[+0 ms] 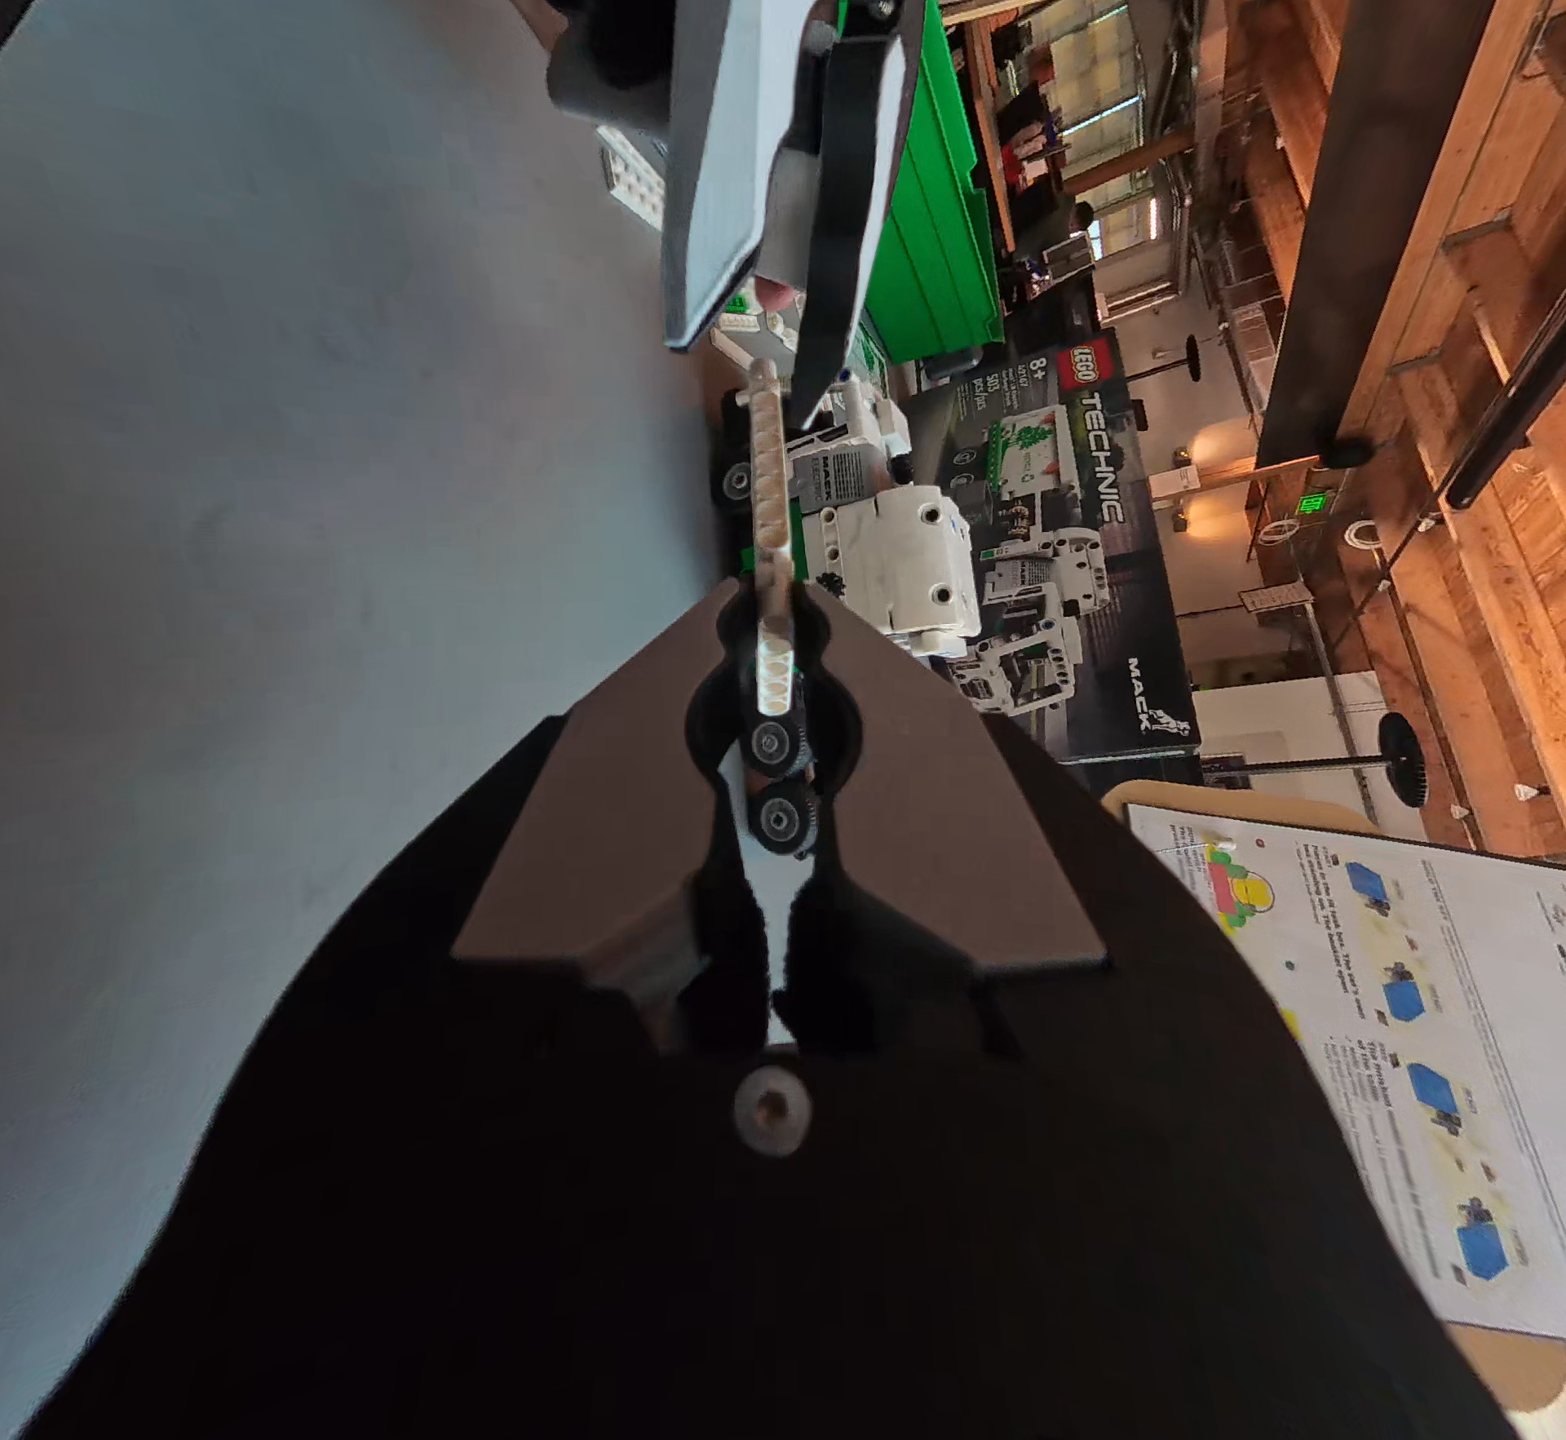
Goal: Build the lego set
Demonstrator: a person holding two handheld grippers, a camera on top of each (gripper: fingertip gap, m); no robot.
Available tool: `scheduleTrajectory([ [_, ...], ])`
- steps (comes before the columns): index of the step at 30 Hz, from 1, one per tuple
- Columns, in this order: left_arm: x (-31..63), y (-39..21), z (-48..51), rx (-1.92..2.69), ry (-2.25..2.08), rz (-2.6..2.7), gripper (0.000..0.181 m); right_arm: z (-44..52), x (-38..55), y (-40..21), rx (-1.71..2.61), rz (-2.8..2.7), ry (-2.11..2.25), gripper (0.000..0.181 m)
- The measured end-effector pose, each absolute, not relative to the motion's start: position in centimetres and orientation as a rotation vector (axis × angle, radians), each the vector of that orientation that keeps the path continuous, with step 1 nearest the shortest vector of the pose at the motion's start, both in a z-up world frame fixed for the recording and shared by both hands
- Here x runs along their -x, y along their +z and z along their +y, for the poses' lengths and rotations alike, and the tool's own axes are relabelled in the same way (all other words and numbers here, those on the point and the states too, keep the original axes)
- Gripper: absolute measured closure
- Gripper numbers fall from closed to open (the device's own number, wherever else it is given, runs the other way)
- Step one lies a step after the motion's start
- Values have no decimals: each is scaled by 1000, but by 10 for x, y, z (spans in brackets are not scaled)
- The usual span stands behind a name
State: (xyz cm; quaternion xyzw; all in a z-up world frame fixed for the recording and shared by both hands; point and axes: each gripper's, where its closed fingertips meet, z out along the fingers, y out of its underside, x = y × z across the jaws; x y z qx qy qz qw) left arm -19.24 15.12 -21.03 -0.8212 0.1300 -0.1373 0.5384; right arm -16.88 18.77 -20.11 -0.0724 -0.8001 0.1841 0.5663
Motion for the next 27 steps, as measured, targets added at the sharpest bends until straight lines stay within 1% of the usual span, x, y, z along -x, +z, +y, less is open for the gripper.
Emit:
scheduleTrajectory([
  [2,197,-215,152,1978,-217,379,119,189,170,-201,208,-1889,461,175],
  [4,200,-220,152,1997,-120,434,122,191,173,-199,356,-1890,576,175],
  [7,203,-221,153,1987,38,496,125,198,177,-212,867,-1986,953,175],
  [10,207,-228,154,1935,395,711,127,195,170,-228,1474,-2031,1415,175],
  [13,208,-240,157,1888,693,917,123,194,167,-228,1757,-1939,1788,175],
  [15,202,-250,159,1894,692,959,116,184,159,-227,1812,-1989,1944,175],
  [17,199,-252,163,1885,699,960,117,182,161,-232,1841,-2000,1933,175],
  [18,198,-253,164,1887,692,961,121,178,159,-232,1851,-2023,1966,175],
  [20,195,-250,165,1879,662,950,136,175,160,-233,1874,-2018,1981,175],
  [24,195,-251,164,1929,579,889,136,177,163,-234,1829,-2023,1941,173],
  [25,195,-253,163,1965,535,854,136,181,165,-234,1799,-2015,1901,169],
  [27,197,-258,162,2054,420,765,136,193,168,-234,1758,-1984,1802,153],
])
